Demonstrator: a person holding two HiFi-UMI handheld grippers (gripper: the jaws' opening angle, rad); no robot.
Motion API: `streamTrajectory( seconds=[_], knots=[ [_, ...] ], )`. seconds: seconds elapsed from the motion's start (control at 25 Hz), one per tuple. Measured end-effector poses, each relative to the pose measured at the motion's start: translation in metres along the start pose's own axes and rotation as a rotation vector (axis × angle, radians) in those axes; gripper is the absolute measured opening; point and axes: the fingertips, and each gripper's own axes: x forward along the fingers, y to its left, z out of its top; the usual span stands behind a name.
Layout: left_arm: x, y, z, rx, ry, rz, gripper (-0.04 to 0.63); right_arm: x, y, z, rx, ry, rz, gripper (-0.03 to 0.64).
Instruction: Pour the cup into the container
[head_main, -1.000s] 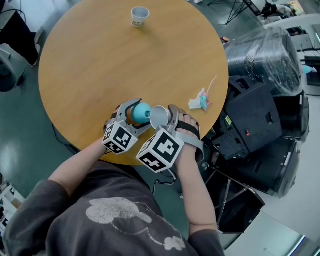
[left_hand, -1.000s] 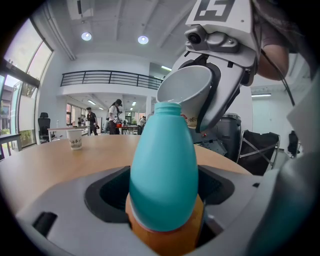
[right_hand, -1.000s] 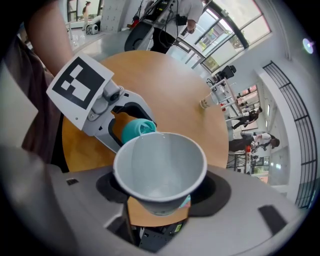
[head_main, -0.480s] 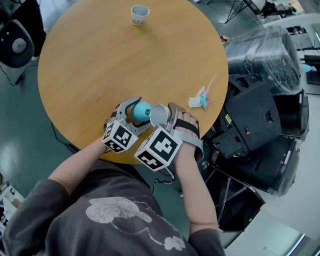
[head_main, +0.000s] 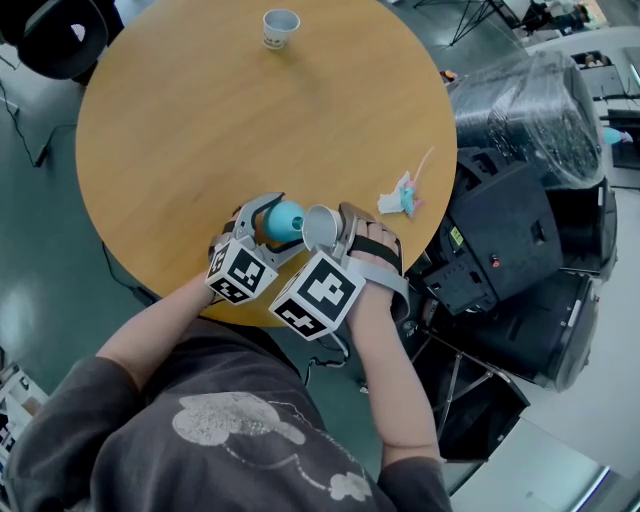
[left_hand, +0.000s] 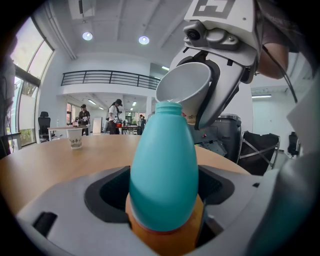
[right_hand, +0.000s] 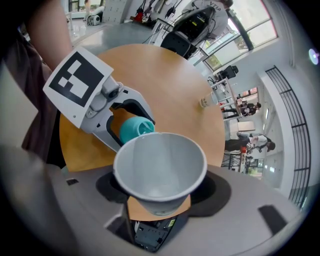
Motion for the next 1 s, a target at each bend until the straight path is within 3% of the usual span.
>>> streamTrajectory(
  seconds=[0.4,1.0],
  knots=[
    [0.0019,-0.0005,-0.0016,-0.001,0.000,-0.002,0.405,0.0002,0.0001,-0.0012,-0.010,-0.003,-0.013,0.287],
    [0.0020,0.0024,-0.0003,-0.008,0.000,-0.003,0.404,0.0006,0.0001,0.0058,0.088,-0.083,-0.008,0.288]
  ],
)
